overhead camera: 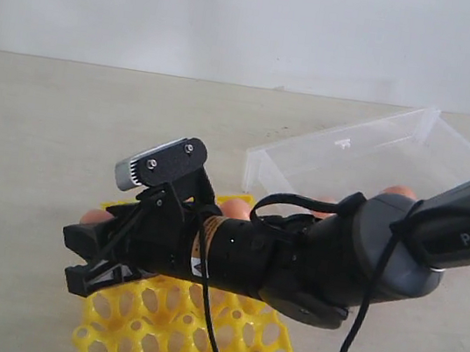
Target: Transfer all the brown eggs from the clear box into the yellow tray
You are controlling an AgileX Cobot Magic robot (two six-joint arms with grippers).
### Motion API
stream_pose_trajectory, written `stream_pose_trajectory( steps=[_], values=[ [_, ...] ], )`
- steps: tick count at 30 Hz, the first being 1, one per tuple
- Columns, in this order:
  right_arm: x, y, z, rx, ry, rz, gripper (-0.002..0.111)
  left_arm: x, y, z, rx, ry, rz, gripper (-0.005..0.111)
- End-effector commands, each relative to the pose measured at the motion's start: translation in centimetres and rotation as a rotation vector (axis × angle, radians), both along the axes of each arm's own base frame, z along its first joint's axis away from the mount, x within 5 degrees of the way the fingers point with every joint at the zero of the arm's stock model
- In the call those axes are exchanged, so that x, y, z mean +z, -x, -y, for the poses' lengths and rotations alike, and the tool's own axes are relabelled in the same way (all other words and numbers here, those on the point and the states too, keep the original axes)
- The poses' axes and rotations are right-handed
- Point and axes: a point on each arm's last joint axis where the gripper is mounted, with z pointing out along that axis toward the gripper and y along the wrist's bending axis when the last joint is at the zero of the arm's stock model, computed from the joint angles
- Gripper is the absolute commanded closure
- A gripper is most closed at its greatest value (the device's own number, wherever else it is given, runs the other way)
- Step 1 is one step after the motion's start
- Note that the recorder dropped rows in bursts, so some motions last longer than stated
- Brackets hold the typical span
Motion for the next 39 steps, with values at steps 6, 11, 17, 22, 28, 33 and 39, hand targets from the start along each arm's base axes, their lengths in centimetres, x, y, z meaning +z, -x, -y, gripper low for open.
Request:
stream_pose_trajectory(
  steps=[6,11,17,22,28,33,39],
  values=[
    [0.3,-0.7,-0.6,0.005,0.024,0.008,0.108,0.1,0.0,0.0,0.003,-0.003,0.011,0.103],
    [-1.3,-0.7,-0.7,0.008,0.043,-0.026,0.108,0.1,0.0,0.0,0.003,-0.003,0.011,0.103],
    [-1.2,-0.7,-0.7,0.017,0.034,-0.009,0.108,0.1,0.0,0.0,0.003,-0.003,0.011,0.103],
    [-1.3,-0.7,-0.7,0.02,0.042,-0.003,0.108,0.1,0.0,0.0,0.003,-0.003,0.011,0.103],
    [-1.3,-0.7,-0.7,0.042,0.069,0.046,0.108,0.1,0.0,0.0,0.003,-0.003,0.011,0.103],
    [-1.3,-0.7,-0.7,0.055,0.085,0.072,0.108,0.1,0.0,0.0,0.003,-0.003,0.011,0.103],
    [-1.3,-0.4,-0.8,0.094,0.102,0.09,0.108,0.1,0.0,0.0,0.003,-0.003,0.011,0.103]
  ],
)
